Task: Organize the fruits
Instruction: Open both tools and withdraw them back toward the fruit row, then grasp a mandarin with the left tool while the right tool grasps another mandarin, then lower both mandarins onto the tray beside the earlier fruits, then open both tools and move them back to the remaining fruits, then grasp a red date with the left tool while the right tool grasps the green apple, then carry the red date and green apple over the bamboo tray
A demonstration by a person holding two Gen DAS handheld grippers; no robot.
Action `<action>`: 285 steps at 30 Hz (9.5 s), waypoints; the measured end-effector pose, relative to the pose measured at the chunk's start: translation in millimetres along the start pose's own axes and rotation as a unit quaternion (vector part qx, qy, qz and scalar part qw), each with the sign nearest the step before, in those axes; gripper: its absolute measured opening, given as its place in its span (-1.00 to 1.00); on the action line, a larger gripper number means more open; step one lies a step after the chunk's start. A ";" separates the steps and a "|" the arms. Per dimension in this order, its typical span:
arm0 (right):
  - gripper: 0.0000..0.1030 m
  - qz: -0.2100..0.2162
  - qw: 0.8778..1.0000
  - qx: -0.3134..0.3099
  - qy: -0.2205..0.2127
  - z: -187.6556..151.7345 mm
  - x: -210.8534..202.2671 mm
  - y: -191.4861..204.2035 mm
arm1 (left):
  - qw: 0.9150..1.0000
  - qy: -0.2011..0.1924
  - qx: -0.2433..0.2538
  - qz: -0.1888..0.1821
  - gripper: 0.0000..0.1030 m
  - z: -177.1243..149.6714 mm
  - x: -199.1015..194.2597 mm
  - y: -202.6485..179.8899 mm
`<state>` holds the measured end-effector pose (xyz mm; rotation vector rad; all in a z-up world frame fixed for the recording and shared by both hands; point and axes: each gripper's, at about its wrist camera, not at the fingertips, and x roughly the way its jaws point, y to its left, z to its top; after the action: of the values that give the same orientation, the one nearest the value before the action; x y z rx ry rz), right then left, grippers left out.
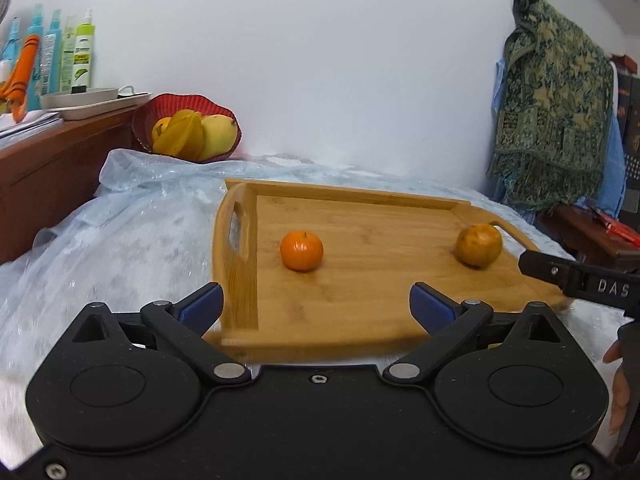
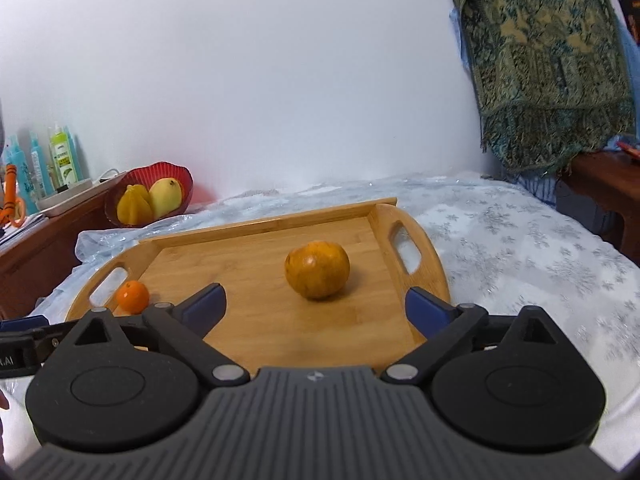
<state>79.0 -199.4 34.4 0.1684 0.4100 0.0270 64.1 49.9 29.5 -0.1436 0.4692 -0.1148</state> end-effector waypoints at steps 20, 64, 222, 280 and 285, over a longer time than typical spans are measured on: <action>0.85 -0.037 0.999 0.004 -0.028 -63.4 -56.8 13.4 | 1.000 -0.023 0.015 0.005 0.98 -64.4 -56.4 -14.3; -0.05 -0.028 0.999 -0.019 -0.008 -84.7 -65.3 19.9 | 1.000 0.016 0.005 -0.024 -0.20 -73.8 -42.8 -24.7; 0.67 0.076 0.996 -0.012 0.040 -44.3 -18.9 35.8 | 0.999 0.044 0.019 -0.001 -0.29 -59.3 -36.1 -4.3; 0.17 0.032 0.998 0.048 0.029 88.1 94.6 -16.6 | 1.000 -0.010 0.017 -0.006 -0.50 99.1 92.7 8.2; 0.17 0.019 0.996 0.054 0.068 89.4 128.7 -27.1 | 1.000 0.023 0.005 -0.006 -0.50 106.2 129.8 13.4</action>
<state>232.5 -232.5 59.9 0.2822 0.5447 0.0536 228.7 56.4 63.6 -0.1343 0.5129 -0.1330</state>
